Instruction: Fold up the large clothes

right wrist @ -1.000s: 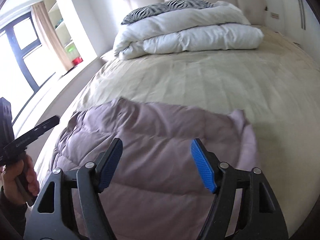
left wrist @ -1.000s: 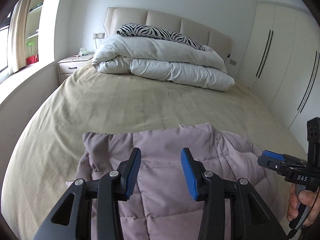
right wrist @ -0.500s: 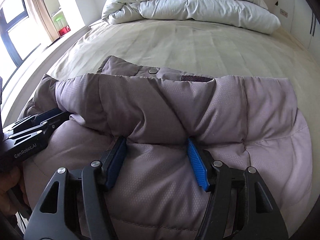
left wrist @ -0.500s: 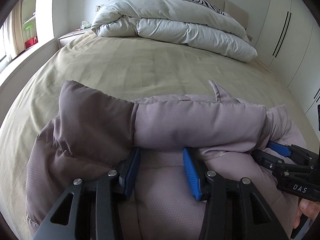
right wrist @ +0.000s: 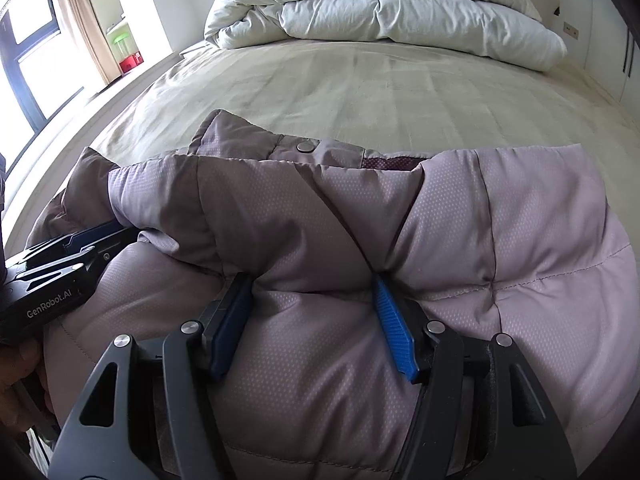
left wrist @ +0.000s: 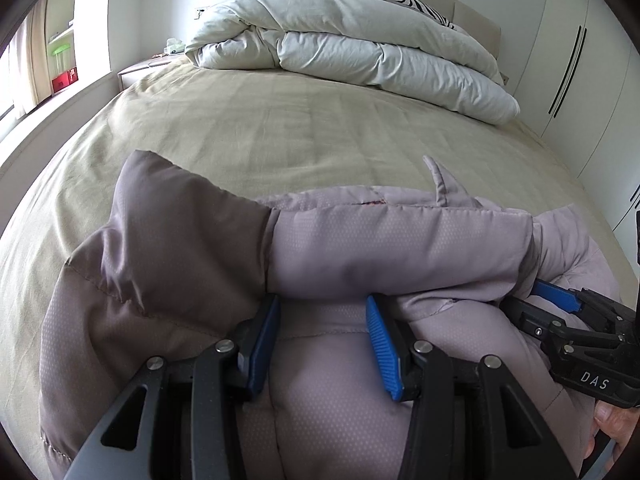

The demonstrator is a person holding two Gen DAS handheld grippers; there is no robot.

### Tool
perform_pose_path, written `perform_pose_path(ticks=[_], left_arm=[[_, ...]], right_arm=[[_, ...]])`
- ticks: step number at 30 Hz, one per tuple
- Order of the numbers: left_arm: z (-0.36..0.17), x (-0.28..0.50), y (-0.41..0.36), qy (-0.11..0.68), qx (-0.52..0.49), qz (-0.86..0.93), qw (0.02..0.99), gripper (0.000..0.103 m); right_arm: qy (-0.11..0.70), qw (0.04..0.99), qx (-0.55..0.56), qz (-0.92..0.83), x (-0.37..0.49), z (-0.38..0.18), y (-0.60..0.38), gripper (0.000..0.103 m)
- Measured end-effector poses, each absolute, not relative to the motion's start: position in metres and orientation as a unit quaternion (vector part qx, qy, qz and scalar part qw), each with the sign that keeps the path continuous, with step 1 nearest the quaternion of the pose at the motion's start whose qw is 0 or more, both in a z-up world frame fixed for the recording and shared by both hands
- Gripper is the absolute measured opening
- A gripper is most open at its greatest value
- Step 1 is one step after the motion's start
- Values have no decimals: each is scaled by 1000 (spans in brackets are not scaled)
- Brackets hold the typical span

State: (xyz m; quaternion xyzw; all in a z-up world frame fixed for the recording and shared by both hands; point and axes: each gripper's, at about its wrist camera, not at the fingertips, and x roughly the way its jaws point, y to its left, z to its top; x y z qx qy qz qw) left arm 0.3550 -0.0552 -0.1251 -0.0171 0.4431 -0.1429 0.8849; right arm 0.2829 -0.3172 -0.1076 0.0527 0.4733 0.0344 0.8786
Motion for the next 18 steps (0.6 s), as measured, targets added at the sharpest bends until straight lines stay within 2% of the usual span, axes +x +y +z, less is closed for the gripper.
perform_pose_path(ticks=[3,6,9,12,14,18], left_arm=[[-106,340,-47,448,-12,-124,885,49],[-84,317,-46,409,24,-101,907,52],[-87,313,-52,402,70,-74,910,62],[-99,323,-46,416,55,-70,905,67],[-105,330,-40,421,34,-75,903,68],[-115,339,-36,432,12,-82,898,70]], right_arm=[[478,875,71,36,274,-91,-320,62],[426,894,129,58,253,-55,-325,62],[416,902,90,72,255,-38,-300,62],[453,888,28,73,277,-52,-272,62],[483,872,39,64,295,-72,-276,61],[489,867,73,66,313,-90,-289,60]])
